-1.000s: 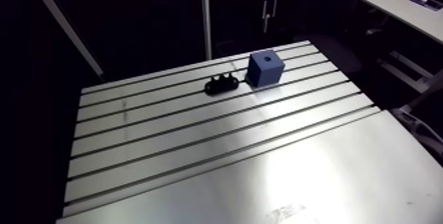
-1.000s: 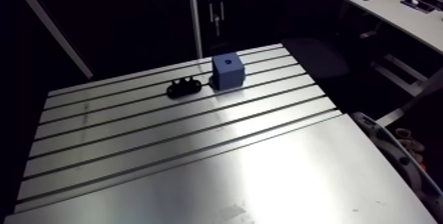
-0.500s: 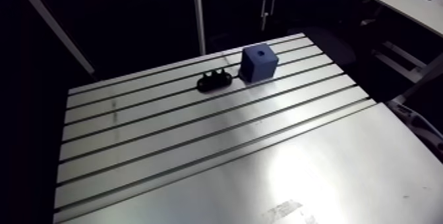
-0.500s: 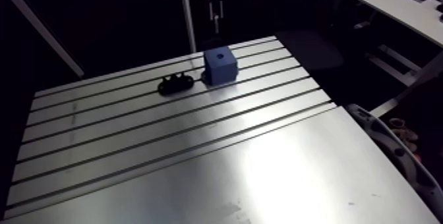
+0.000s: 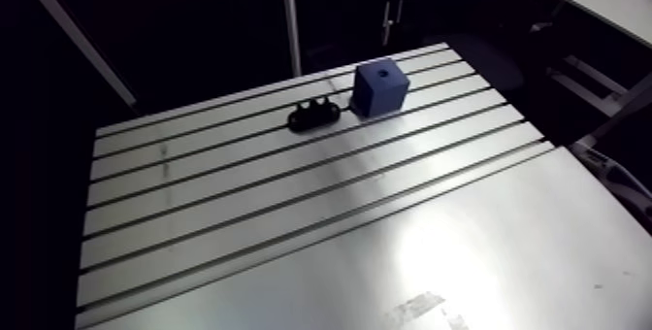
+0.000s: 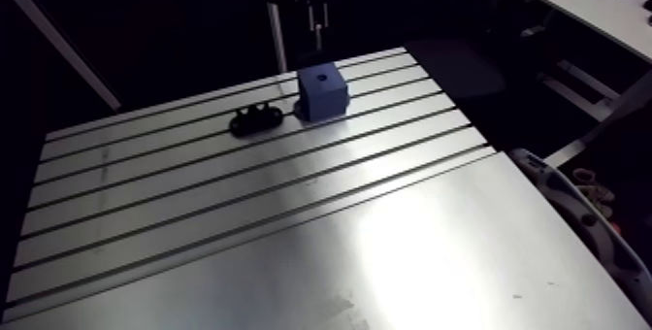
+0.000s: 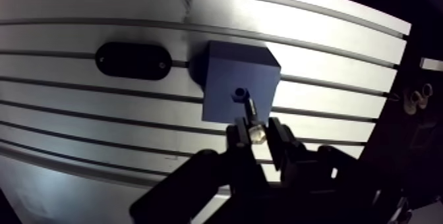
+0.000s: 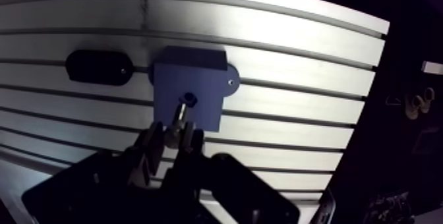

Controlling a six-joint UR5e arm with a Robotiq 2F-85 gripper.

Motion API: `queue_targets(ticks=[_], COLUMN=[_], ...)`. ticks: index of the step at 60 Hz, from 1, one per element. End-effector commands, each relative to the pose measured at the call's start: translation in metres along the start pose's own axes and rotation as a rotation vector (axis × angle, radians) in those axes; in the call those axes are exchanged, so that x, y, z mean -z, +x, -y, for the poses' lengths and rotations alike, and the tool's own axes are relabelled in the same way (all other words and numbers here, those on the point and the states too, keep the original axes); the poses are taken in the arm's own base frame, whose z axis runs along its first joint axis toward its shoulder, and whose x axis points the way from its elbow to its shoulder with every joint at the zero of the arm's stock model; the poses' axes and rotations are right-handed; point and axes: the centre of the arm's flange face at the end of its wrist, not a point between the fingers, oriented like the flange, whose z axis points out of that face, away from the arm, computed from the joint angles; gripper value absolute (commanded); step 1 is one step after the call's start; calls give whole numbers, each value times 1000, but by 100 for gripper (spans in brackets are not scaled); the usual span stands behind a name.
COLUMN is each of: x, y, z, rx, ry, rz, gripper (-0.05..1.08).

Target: Pick up the M10 bolt and insert it into the hex recess until seated.

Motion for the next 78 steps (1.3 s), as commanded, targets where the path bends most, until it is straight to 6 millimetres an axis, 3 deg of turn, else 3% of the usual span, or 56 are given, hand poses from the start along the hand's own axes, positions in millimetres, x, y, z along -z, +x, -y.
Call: queue_targets(ticks=[1,17,78], x=[-6,-27,-43], y=[0,2,-1], z=[0,0,-2], rx=[6,13,11], ry=[5,23,23], rz=[8,39,40], gripper=[91,91,92])
